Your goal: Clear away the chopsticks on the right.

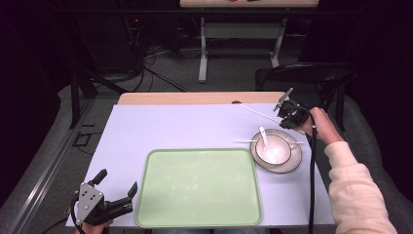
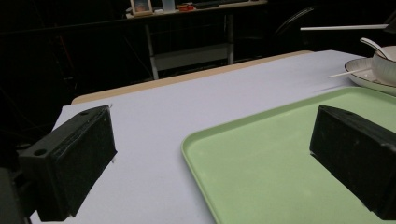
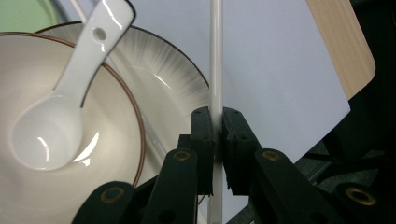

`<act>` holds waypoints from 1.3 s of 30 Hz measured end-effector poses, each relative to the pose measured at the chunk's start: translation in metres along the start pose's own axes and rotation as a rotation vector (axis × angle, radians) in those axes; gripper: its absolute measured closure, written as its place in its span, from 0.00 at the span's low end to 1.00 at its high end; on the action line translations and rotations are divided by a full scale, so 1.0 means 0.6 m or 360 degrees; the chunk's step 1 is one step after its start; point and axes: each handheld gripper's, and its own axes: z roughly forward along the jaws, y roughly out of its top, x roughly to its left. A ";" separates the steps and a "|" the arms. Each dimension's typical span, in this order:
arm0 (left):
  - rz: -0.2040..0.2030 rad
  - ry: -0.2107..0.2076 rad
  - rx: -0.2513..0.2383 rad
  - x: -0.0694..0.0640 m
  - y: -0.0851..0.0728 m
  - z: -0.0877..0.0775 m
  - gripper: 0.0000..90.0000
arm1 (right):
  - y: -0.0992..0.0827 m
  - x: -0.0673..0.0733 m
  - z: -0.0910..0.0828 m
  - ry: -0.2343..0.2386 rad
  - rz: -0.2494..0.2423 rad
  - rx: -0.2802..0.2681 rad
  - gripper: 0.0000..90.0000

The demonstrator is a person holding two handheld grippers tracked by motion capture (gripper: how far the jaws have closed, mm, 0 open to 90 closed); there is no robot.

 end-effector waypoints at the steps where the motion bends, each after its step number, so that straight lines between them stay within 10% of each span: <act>1: 0.0000 0.0000 -0.0001 0.000 0.000 0.000 0.00 | 0.001 0.004 -0.007 -0.0010 0.0019 0.0003 0.93; 24: 0.0001 -0.0003 -0.0003 0.000 0.000 0.000 0.00 | 0.010 0.105 -0.115 -0.0023 0.0393 -0.0057 0.93; 39: 0.0001 -0.0004 -0.0005 0.000 0.001 0.000 0.00 | 0.007 0.188 -0.106 0.0062 0.0420 -0.0134 0.93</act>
